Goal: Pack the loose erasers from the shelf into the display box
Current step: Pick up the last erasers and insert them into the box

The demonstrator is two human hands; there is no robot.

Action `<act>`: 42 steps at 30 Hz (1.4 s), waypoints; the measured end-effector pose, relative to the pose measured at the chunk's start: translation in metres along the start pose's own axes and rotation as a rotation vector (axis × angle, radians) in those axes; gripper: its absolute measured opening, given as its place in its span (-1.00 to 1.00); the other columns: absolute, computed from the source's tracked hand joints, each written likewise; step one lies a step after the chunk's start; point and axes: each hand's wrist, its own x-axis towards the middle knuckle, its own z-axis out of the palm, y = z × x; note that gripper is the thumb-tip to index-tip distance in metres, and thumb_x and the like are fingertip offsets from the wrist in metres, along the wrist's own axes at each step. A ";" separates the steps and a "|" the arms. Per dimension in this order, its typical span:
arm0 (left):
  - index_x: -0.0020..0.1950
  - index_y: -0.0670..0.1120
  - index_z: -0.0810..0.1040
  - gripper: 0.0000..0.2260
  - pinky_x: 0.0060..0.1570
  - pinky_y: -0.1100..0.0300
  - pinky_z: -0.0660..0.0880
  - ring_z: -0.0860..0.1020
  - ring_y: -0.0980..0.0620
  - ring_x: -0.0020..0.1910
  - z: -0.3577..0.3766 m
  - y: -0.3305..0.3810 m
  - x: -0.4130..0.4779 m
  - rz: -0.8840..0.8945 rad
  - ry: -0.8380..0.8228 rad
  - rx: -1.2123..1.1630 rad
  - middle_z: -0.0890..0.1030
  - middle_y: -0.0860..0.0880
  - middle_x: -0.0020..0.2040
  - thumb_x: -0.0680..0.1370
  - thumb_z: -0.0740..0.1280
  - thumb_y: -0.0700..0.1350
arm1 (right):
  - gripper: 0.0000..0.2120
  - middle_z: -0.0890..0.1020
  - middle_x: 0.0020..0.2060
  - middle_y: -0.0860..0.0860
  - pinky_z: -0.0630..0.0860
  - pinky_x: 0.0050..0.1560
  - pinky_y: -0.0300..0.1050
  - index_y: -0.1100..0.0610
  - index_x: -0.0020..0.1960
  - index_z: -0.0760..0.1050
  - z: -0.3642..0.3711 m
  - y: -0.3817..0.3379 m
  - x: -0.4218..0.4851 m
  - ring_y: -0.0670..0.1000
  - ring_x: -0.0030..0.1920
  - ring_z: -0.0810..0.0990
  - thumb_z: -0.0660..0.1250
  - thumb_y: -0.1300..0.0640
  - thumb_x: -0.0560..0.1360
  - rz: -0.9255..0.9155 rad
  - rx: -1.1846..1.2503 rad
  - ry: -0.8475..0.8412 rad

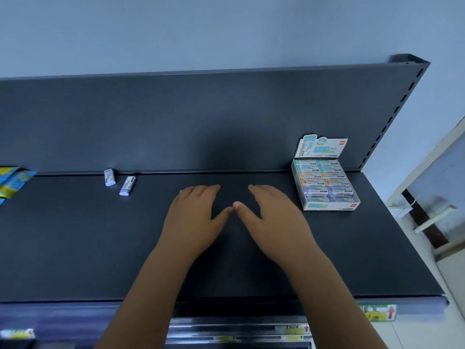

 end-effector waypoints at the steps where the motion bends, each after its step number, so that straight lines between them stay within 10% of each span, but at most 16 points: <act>1: 0.49 -0.03 0.40 -0.43 0.42 -0.09 0.34 0.38 -0.06 0.43 -0.001 -0.002 -0.001 -0.020 0.008 0.001 0.49 0.00 0.42 0.57 0.26 0.24 | -0.40 0.42 0.44 -0.10 0.34 0.40 -0.10 0.05 0.50 0.35 0.000 -0.001 0.001 -0.07 0.46 0.32 0.15 -0.28 0.60 -0.006 0.003 -0.001; 12: 0.41 -0.01 0.49 -0.38 0.30 -0.02 0.44 0.45 -0.03 0.34 -0.021 -0.053 -0.005 -0.031 0.031 0.003 0.56 0.04 0.31 0.52 0.08 0.33 | -0.41 0.40 0.47 -0.08 0.36 0.38 -0.12 0.02 0.52 0.33 0.027 -0.044 0.023 -0.07 0.42 0.38 0.17 -0.27 0.61 0.028 0.138 -0.145; 23: 0.42 0.05 0.42 -0.58 0.17 -0.05 0.50 0.46 -0.09 0.28 -0.076 -0.227 0.006 -0.029 0.030 -0.110 0.54 0.02 0.29 0.56 0.35 0.03 | -0.71 0.57 0.11 -0.01 0.55 0.12 0.06 0.12 0.17 0.57 0.142 -0.177 0.069 0.02 0.10 0.54 0.24 -0.03 0.59 -0.041 0.047 -0.202; 32: 0.46 -0.08 0.45 -0.31 0.36 -0.06 0.38 0.36 -0.14 0.41 -0.084 -0.300 0.044 0.164 -0.095 -0.134 0.48 -0.09 0.41 0.36 0.20 -0.47 | -0.55 0.42 0.37 0.04 0.48 0.27 0.08 0.03 0.47 0.37 0.189 -0.229 0.086 0.11 0.36 0.40 0.14 0.14 0.58 0.036 -0.142 -0.347; 42: 0.04 0.01 0.63 -0.85 -0.04 -0.04 0.54 0.49 -0.11 0.05 -0.087 -0.323 0.042 0.092 -0.048 -0.100 0.53 0.01 0.06 0.50 0.38 -0.16 | -0.61 0.55 0.24 0.02 0.55 0.11 0.10 0.08 0.26 0.57 0.202 -0.238 0.098 0.16 0.21 0.51 0.18 0.25 0.50 -0.023 -0.066 -0.065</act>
